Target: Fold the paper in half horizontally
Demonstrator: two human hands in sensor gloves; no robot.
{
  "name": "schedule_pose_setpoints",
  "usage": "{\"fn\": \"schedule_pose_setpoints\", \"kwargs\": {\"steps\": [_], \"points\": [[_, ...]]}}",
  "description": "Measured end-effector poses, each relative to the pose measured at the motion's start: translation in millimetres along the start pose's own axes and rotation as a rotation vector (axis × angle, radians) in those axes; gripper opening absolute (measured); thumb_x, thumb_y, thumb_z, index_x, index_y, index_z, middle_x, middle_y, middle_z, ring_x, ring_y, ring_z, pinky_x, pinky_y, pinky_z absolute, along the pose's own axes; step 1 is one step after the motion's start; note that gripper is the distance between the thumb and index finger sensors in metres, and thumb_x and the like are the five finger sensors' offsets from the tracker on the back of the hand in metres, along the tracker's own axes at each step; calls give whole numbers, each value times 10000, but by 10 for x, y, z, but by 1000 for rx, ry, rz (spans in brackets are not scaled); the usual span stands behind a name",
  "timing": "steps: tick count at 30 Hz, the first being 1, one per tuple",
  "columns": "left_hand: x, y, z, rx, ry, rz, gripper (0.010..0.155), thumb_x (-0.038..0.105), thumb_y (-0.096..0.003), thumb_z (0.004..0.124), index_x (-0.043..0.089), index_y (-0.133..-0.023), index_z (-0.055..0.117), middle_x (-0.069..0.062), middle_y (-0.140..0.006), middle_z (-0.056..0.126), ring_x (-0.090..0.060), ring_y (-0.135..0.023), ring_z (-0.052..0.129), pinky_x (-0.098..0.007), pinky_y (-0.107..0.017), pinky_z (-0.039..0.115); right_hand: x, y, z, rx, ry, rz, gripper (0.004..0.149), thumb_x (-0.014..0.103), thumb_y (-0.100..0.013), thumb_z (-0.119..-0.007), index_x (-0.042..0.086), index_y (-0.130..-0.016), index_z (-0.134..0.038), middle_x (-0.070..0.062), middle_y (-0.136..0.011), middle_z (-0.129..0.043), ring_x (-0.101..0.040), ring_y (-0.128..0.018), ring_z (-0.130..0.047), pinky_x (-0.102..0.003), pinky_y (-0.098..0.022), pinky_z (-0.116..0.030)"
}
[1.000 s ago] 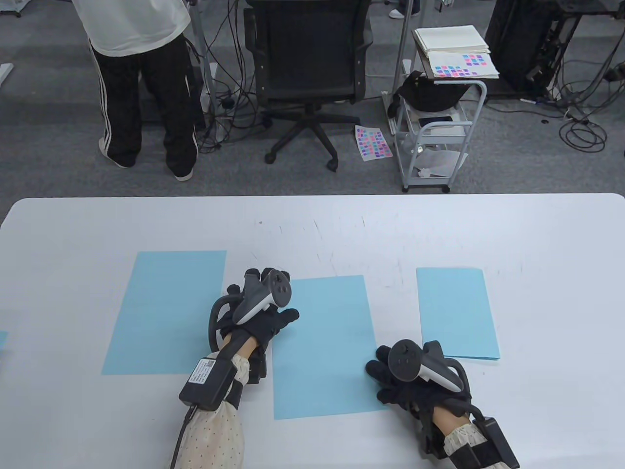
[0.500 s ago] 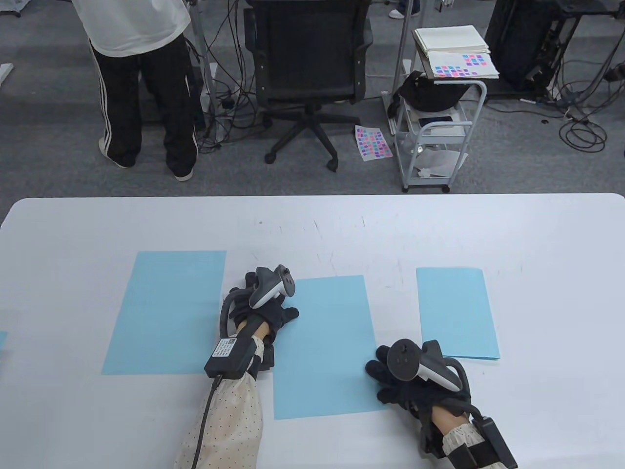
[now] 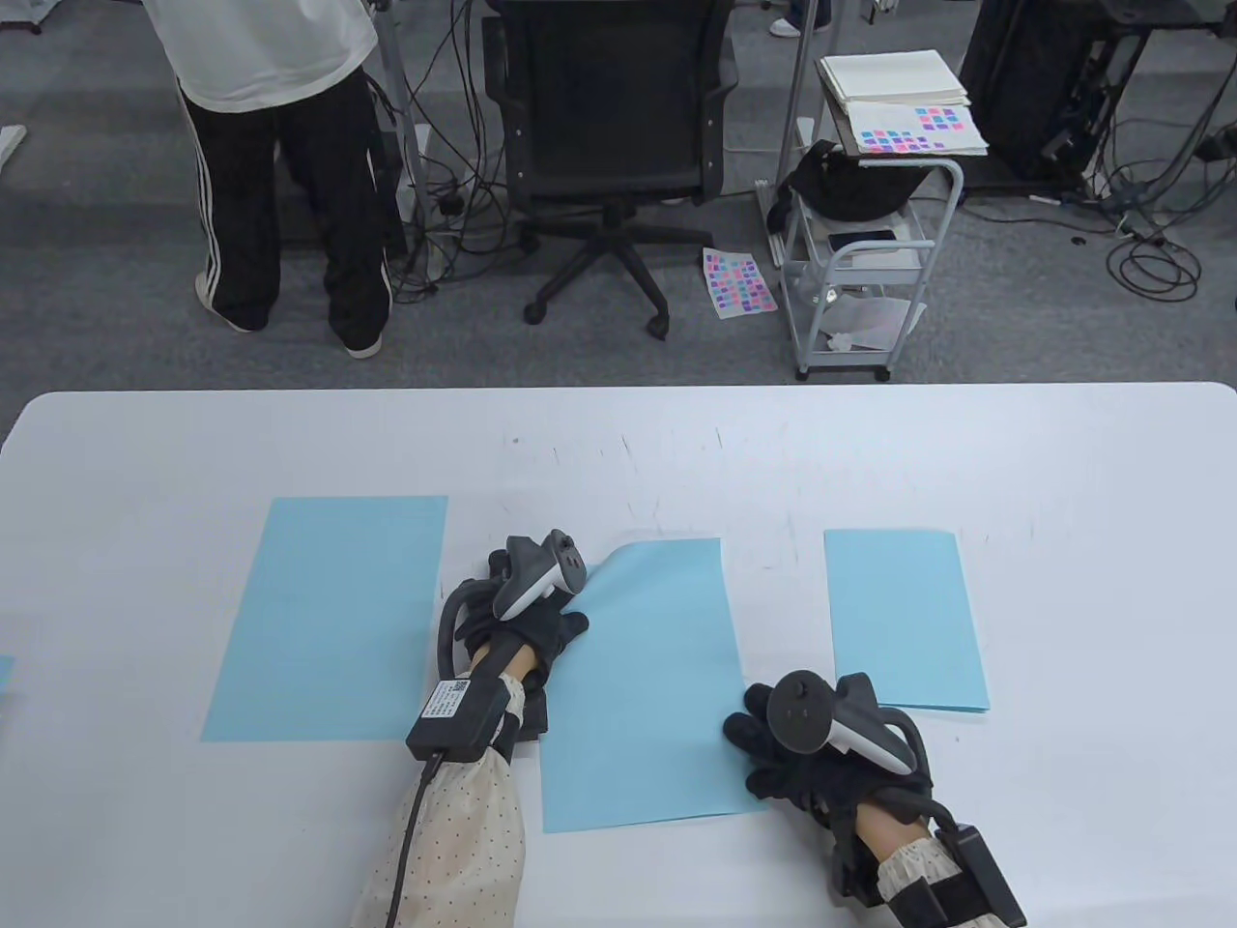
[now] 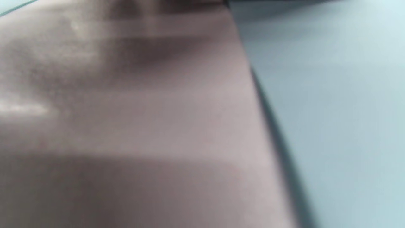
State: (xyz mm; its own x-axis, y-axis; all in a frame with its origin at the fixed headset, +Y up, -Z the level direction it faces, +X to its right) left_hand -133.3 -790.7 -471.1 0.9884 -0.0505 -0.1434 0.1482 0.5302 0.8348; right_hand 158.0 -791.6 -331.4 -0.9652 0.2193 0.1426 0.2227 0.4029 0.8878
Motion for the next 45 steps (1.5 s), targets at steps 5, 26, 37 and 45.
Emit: {"fn": "schedule_pose_setpoints", "kwargs": {"steps": [5, 26, 37, 45], "points": [[1, 71, -62, 1, 46, 24, 648, 595, -397, 617, 694, -961, 312, 167, -1199, 285, -162, -1166, 242, -542, -890, 316, 0, 1, -3, 3, -4, 4, 617, 444, -416, -764, 502, -968, -495, 216, -1155, -299, -265, -1094, -154, -655, -734, -94], [-55, -74, -199, 59, -6, -54, 822, 554, -391, 721, 532, -1039, 216, 224, -1164, 371, -129, -1139, 386, -495, -892, 367, -3, -1, -5, 7, -12, 19, 622, 440, -418, -771, 489, -975, -498, 207, -1158, -298, -272, -1095, -149, -656, -734, -90], [-159, -224, -141, 39, 15, -122, 785, 651, -352, 611, 556, -1040, 244, 249, -1185, 106, -168, -1157, 76, -508, -897, 305, -7, -10, -10, 15, -27, 36, 621, 435, -421, -776, 483, -976, -500, 196, -1156, -295, -275, -1093, -134, -657, -733, -78], [-166, -199, -187, 28, 66, -91, 636, 589, -401, 676, 605, -956, 368, 226, -1200, 259, -168, -1173, 208, -514, -893, 352, -10, -11, -10, 19, -34, 38, 621, 435, -421, -778, 489, -975, -502, 194, -1156, -291, -274, -1092, -126, -656, -733, -74]]}}
Point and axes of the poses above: the tracker on the back of each hand, its own x axis roughly to the thumb side, its own y axis roughly from the fingertips to the wrist, z = x × y, the point moved 2 cm from there along -y, roughly from the wrist to the fingertips
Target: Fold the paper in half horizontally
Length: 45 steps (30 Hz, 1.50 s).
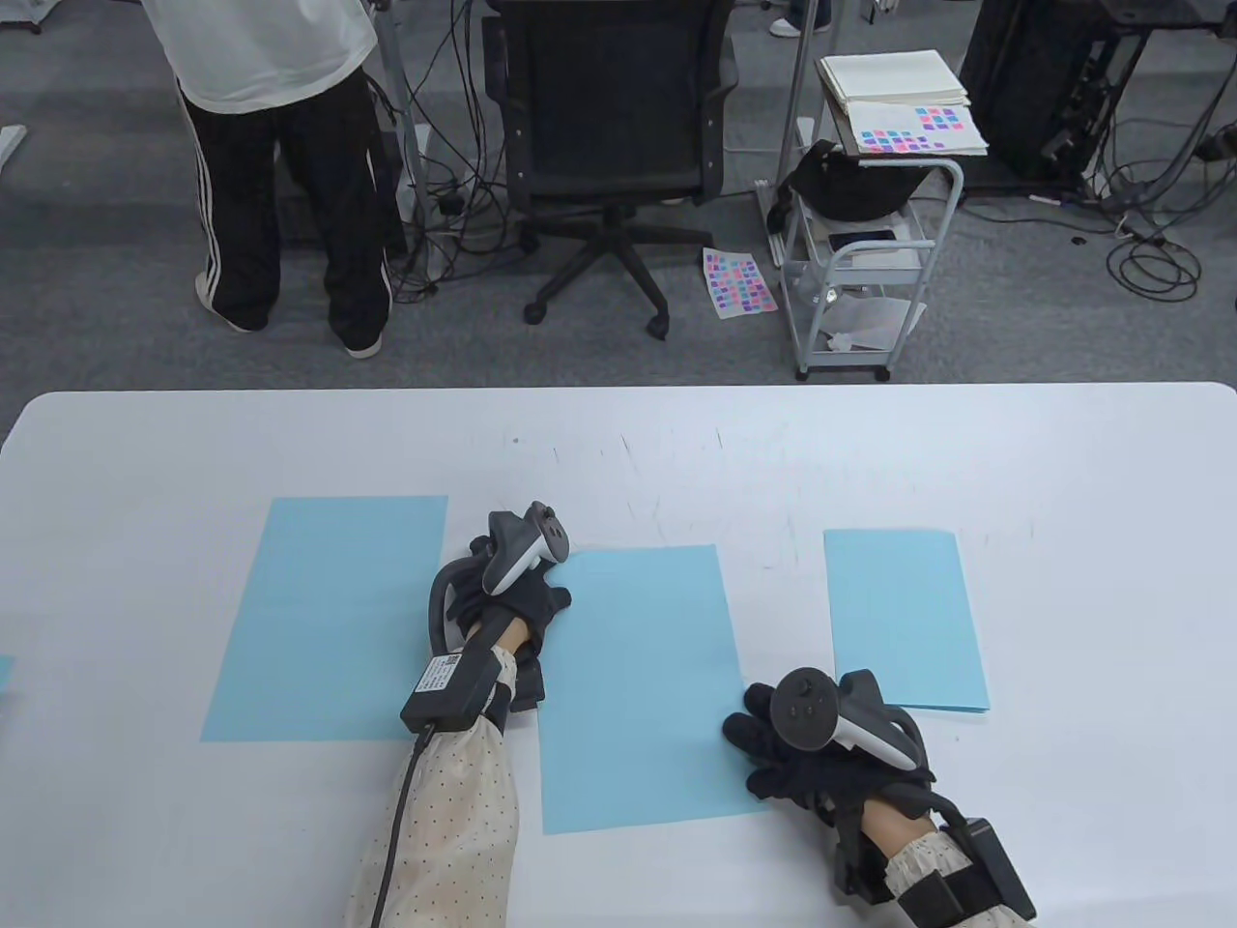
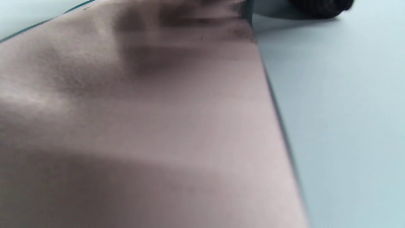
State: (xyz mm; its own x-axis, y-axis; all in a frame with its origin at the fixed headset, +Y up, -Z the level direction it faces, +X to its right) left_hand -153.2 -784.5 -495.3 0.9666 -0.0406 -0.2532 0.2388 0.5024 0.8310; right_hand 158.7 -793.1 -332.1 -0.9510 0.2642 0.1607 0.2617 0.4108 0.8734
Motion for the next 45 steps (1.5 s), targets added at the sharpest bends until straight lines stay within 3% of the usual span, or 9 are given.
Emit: {"fn": "schedule_pose_setpoints", "kwargs": {"steps": [7, 11, 12, 15, 17, 22, 24, 31, 45], "points": [[-12, 112, -97, 8, 76, 66, 600, 579, -405, 677, 662, -920, 381, 169, -1189, 441, -162, -1158, 433, -509, -881, 428, -5, -4, 4, 4, -8, 2, 623, 434, -421, -783, 487, -976, -506, 193, -1155, -292, -274, -1091, -122, -655, -734, -75], [1, 196, -185, -1, 138, 112, 764, 612, -378, 698, 654, -975, 222, 169, -1115, 650, -161, -1084, 660, -471, -861, 518, -6, -7, 8, 2, -5, 1, 622, 434, -420, -785, 486, -975, -508, 190, -1155, -295, -277, -1092, -126, -655, -735, -78], [4, 206, -200, 0, 147, 115, 841, 625, -366, 705, 610, -996, 147, 157, -1094, 686, -177, -1063, 697, -463, -851, 546, -7, -6, 8, 2, -5, 1, 619, 433, -424, -782, 486, -976, -507, 193, -1155, -295, -276, -1092, -127, -656, -734, -77], [22, 242, -231, -13, 195, 120, 1047, 609, -355, 741, 274, -1039, 23, 137, -1038, 727, -194, -1010, 775, -477, -829, 588, -8, -5, 9, 0, -3, -1, 619, 435, -423, -780, 487, -975, -506, 194, -1156, -295, -276, -1092, -129, -657, -734, -78], [38, 267, -242, -15, 226, 135, 1063, 578, -361, 767, 230, -1035, 23, 154, -1000, 753, -166, -955, 844, -470, -814, 624, -7, -5, 10, -1, 1, -2, 621, 435, -422, -779, 487, -976, -504, 194, -1157, -294, -276, -1092, -130, -660, -731, -77], [69, 363, -287, 34, 298, 187, 885, 398, -430, 808, 252, -1066, 212, 233, -834, 887, -64, -792, 980, -399, -761, 720, 0, -2, 9, -3, 11, -4, 620, 437, -425, -771, 486, -978, -497, 190, -1161, -287, -280, -1093, -132, -656, -733, -77], [64, 434, -312, 72, 303, 220, 761, 377, -428, 815, 372, -1060, 390, 233, -829, 913, -64, -795, 980, -403, -764, 712, 6, -2, 3, -5, 15, -5, 624, 442, -427, -763, 483, -984, -485, 187, -1160, -281, -284, -1092, -128, -659, -732, -80], [-79, 749, -374, 179, 271, 281, 509, 400, -441, 768, 514, -929, 681, 254, -891, 939, -76, -910, 919, -422, -794, 674, 29, -10, 0, -5, 23, -12, 624, 443, -431, -756, 481, -988, -476, 176, -1161, -276, -287, -1091, -132, -659, -734, -86], [-443, 1155, -53, 156, 253, 369, 483, 509, -412, 741, 588, -888, 734, 244, -1018, 841, -139, -1030, 796, -459, -818, 625, 53, -63, 4, 22, -4, -48, 620, 444, -441, -749, 504, -985, -460, 176, -1171, -225, -296, -1082, -85, -652, -737, -89]]}}
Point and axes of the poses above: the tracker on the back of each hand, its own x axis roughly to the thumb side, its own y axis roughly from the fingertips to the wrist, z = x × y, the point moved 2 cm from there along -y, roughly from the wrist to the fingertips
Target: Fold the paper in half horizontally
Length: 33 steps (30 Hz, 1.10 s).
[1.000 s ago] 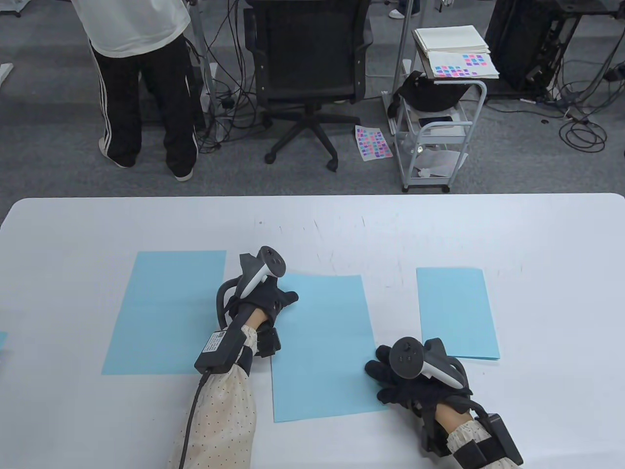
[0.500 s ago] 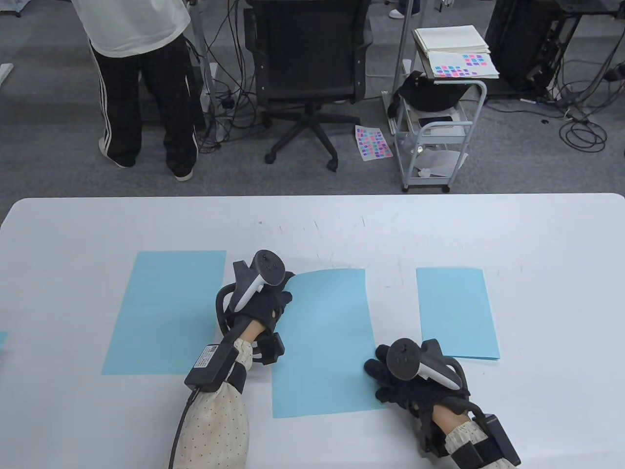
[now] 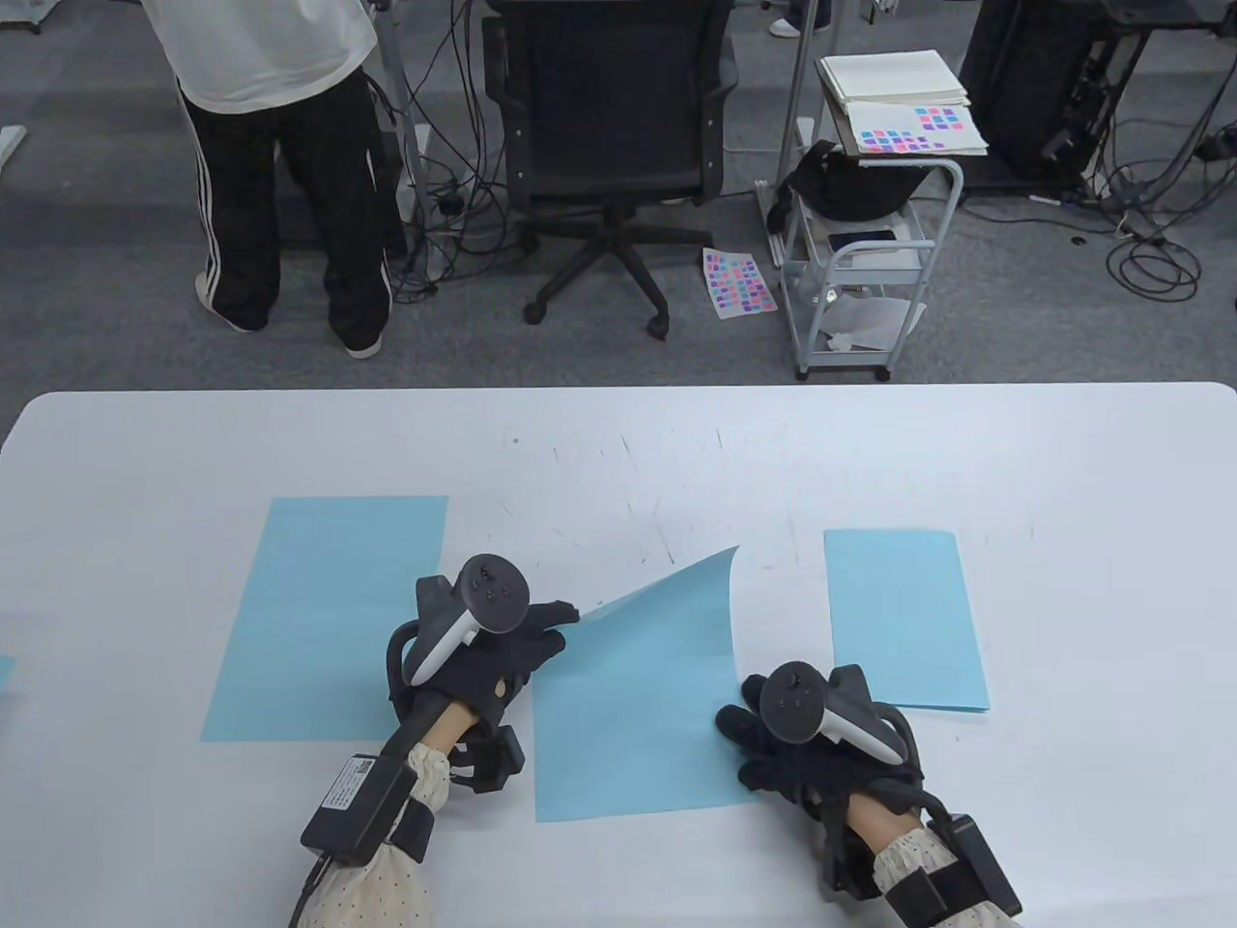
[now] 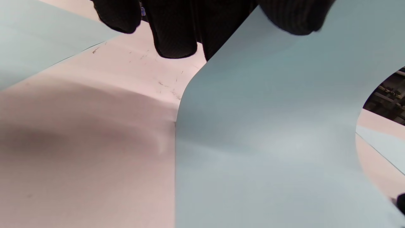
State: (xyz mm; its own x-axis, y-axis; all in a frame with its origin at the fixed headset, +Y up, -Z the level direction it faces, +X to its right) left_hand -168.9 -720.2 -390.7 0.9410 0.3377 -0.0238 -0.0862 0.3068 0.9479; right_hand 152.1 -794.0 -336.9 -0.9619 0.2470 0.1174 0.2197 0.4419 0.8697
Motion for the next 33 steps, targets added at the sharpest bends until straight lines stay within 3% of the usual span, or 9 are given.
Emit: {"fn": "schedule_pose_setpoints", "kwargs": {"steps": [21, 33], "points": [[24, 349, 559, -74, -305, 124, 479, 498, -387, 765, 602, -855, 764, 315, -1054, 713, -89, -1114, 586, -488, -856, 523, -4, -47, 19, 20, -10, 13, 624, 443, -439, -758, 507, -981, -456, 173, -1163, -212, -289, -1075, -69, -644, -742, -92], [35, 412, 718, -98, -422, 163, 505, 485, -374, 780, 609, -861, 729, 322, -1060, 662, -91, -1114, 567, -496, -852, 515, 1, -33, 18, 4, 8, 11, 623, 446, -439, -753, 499, -986, -459, 163, -1171, -225, -302, -1080, -90, -648, -739, -94]]}}
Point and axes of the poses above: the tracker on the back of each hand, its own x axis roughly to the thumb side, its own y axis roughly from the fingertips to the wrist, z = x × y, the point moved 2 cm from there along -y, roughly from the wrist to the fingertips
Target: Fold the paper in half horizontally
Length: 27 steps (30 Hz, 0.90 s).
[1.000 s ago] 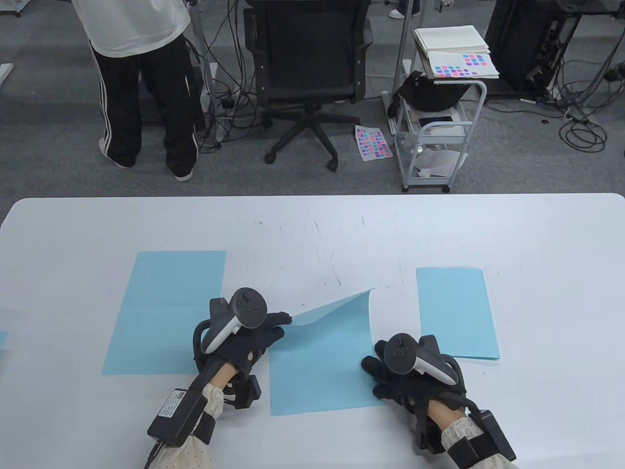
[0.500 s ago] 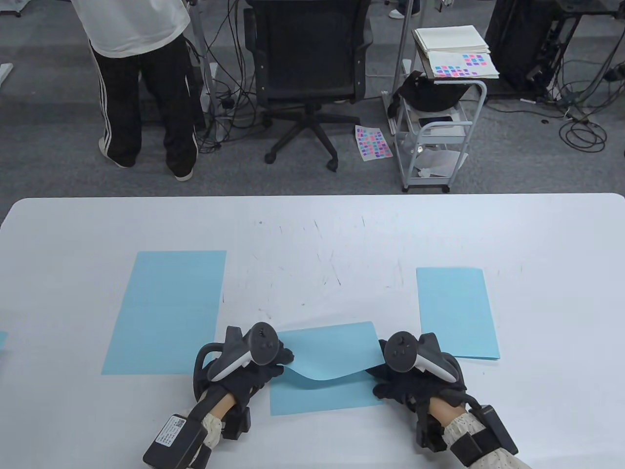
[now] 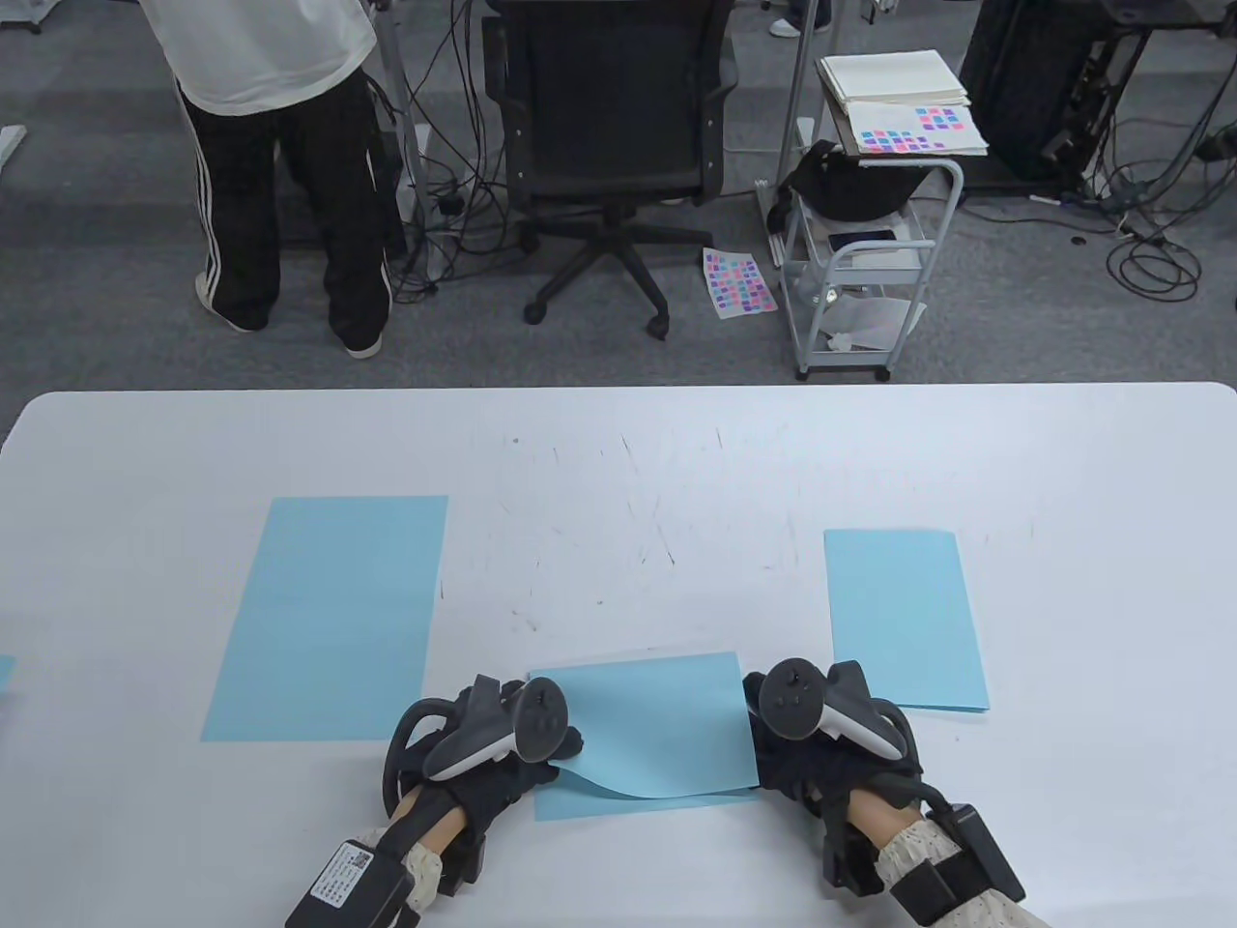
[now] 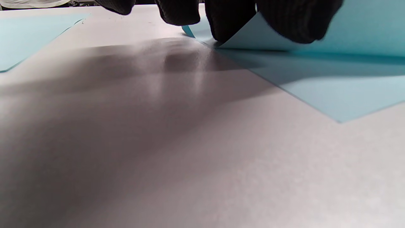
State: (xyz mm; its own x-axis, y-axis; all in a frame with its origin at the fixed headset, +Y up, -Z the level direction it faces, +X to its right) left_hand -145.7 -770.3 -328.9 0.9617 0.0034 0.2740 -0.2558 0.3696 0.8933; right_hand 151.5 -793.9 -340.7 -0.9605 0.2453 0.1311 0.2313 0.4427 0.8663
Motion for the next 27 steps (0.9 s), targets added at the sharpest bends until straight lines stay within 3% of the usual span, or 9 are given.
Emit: {"fn": "schedule_pose_setpoints", "kwargs": {"steps": [9, 12, 15, 19, 22, 27], "points": [[37, 11, 22, -48, -45, -1, 586, 278, -437, 776, 620, -893, 642, 320, -1095, 581, -113, -1124, 556, -500, -854, 509, -4, 8, -5, 0, -2, 0, 624, 447, -440, -752, 503, -986, -456, 165, -1171, -223, -300, -1080, -88, -648, -739, -97], [66, -2, 38, -29, -26, -27, 562, 378, -435, 739, 588, -936, 595, 307, -1095, 586, -116, -1122, 565, -500, -853, 505, -4, 8, -5, 0, -2, 0, 624, 447, -438, -753, 502, -985, -458, 164, -1171, -225, -301, -1080, -90, -649, -738, -95], [122, -35, 73, -44, -24, -34, 718, 545, -358, 760, 546, -1002, 444, 250, -1121, 507, -125, -1131, 519, -507, -865, 465, -6, 8, -7, -2, -4, 3, 625, 448, -438, -752, 502, -986, -457, 164, -1171, -224, -299, -1080, -88, -649, -739, -93], [185, -59, 95, -29, -153, -68, 816, 581, -314, 742, 545, -1025, 343, 236, -1136, 414, -138, -1153, 390, -505, -877, 417, -7, 11, -8, -4, -2, 2, 623, 449, -438, -751, 504, -985, -457, 167, -1171, -225, -298, -1081, -90, -649, -739, -94], [155, -64, 116, -49, -157, -88, 847, 607, -305, 718, 561, -1024, 274, 237, -1179, 219, -169, -1167, 250, -524, -880, 385, -7, 13, -9, -4, -2, 1, 624, 450, -438, -750, 505, -985, -456, 166, -1171, -225, -297, -1081, -89, -648, -740, -93], [107, -64, 171, -118, -119, -82, 766, 611, -305, 690, 612, -983, 332, 285, -1162, 278, -137, -1162, 246, -523, -880, 378, -9, 15, -11, -6, -2, 1, 624, 451, -437, -748, 506, -985, -454, 169, -1171, -222, -296, -1081, -88, -646, -741, -98]]}}
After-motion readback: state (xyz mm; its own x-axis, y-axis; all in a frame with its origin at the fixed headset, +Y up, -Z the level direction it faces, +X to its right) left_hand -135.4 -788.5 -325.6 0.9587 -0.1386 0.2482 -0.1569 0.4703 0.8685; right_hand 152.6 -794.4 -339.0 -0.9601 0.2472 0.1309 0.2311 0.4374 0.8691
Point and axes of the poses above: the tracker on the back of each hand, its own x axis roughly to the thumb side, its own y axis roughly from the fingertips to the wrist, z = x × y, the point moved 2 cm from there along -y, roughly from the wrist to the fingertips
